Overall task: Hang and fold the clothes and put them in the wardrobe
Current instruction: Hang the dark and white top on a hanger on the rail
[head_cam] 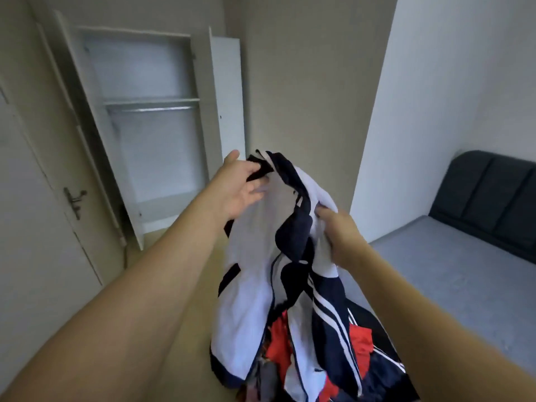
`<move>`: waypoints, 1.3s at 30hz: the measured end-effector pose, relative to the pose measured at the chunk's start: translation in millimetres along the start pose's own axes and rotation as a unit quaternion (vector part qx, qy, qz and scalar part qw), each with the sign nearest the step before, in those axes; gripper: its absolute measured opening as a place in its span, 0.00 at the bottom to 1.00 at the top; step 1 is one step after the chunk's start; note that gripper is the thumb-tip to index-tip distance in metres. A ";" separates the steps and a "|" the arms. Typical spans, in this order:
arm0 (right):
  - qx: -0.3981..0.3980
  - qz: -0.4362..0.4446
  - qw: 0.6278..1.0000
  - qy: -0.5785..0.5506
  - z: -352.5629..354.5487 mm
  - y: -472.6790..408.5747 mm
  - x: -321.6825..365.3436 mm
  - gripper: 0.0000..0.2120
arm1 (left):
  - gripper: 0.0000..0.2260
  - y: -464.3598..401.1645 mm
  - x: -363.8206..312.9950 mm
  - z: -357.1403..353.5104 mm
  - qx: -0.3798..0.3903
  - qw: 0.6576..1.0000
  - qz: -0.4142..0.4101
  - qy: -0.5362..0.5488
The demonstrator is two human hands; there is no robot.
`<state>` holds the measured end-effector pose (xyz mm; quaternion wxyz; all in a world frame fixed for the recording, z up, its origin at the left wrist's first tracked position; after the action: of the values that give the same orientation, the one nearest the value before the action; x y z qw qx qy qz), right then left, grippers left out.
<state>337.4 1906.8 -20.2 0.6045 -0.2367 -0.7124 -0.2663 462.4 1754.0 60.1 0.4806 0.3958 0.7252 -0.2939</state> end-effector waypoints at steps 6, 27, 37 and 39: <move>0.138 -0.010 0.989 -0.043 -87.1 -89.0 53.4 0.27 | 0.36 -8.0 -0.3 102.1 0.182 0.940 0.047 -0.285; 0.256 0.004 0.937 0.238 -201.9 -415.5 54.9 0.09 | 0.20 -307.7 -109.8 258.7 -0.171 0.891 -0.129 -0.401; 0.373 0.013 0.906 0.201 -288.3 -529.2 63.8 0.21 | 0.20 -431.3 -165.7 360.2 -0.248 0.878 -0.138 -0.385; 0.344 0.033 0.899 0.269 -310.6 -567.9 58.4 0.20 | 0.17 -459.0 -175.0 395.1 -0.244 0.896 -0.149 -0.339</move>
<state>182.3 1277.3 24.0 0.8254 0.0431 -0.5617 -0.0379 292.1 1148.4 99.6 0.7299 0.0299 0.6173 -0.2921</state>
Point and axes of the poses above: each hand's wrist, its own y-axis away from the middle knuckle, its own z-axis out of the back of the hand, x = y × z, the point moved 2 cm from there along -y, towards the middle knuckle, and after that the axes turned 12 degrees about x, right-handed, at the moved point
